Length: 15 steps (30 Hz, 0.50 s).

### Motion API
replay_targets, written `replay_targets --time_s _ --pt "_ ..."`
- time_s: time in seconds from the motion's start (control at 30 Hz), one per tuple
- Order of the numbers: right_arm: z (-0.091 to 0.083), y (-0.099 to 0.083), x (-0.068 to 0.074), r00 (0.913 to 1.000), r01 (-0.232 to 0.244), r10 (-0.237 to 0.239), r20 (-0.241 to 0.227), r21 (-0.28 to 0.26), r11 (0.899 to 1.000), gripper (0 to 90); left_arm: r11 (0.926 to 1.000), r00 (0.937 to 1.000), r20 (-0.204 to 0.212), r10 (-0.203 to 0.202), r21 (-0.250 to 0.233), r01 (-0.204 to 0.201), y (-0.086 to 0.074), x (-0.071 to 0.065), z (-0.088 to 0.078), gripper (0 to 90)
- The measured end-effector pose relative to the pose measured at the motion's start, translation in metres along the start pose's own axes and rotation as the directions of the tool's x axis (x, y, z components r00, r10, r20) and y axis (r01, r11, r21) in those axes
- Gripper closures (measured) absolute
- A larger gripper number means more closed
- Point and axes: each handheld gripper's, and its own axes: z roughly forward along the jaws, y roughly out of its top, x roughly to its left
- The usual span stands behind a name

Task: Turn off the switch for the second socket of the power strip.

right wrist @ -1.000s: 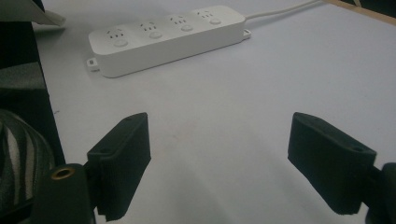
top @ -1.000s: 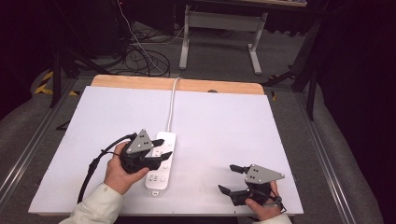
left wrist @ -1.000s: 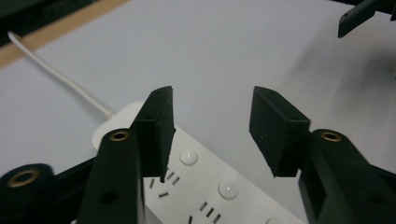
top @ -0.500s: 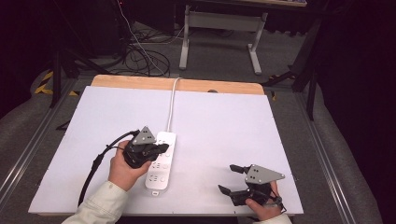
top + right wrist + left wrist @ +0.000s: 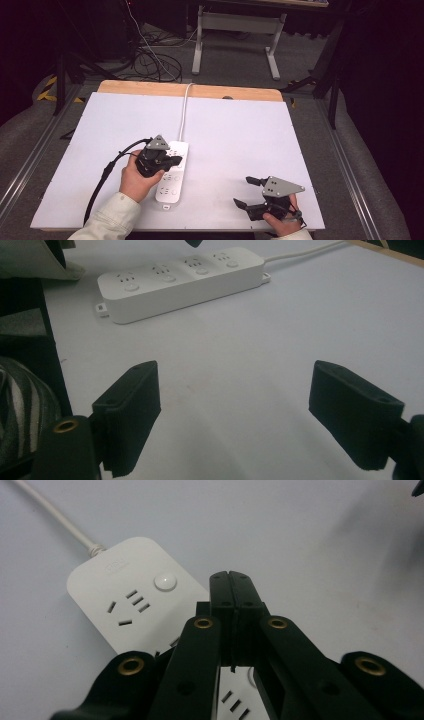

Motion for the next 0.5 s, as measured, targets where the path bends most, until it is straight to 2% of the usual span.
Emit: replay_targets --time_s 0.5 --pt "0.0 0.0 0.0 1.0 -0.002 0.002 -0.005 0.001 1.0 21.2 0.9979 0.9988 -0.046 0.017 0.063 -0.015 -0.004 0.002 0.017 90.0"
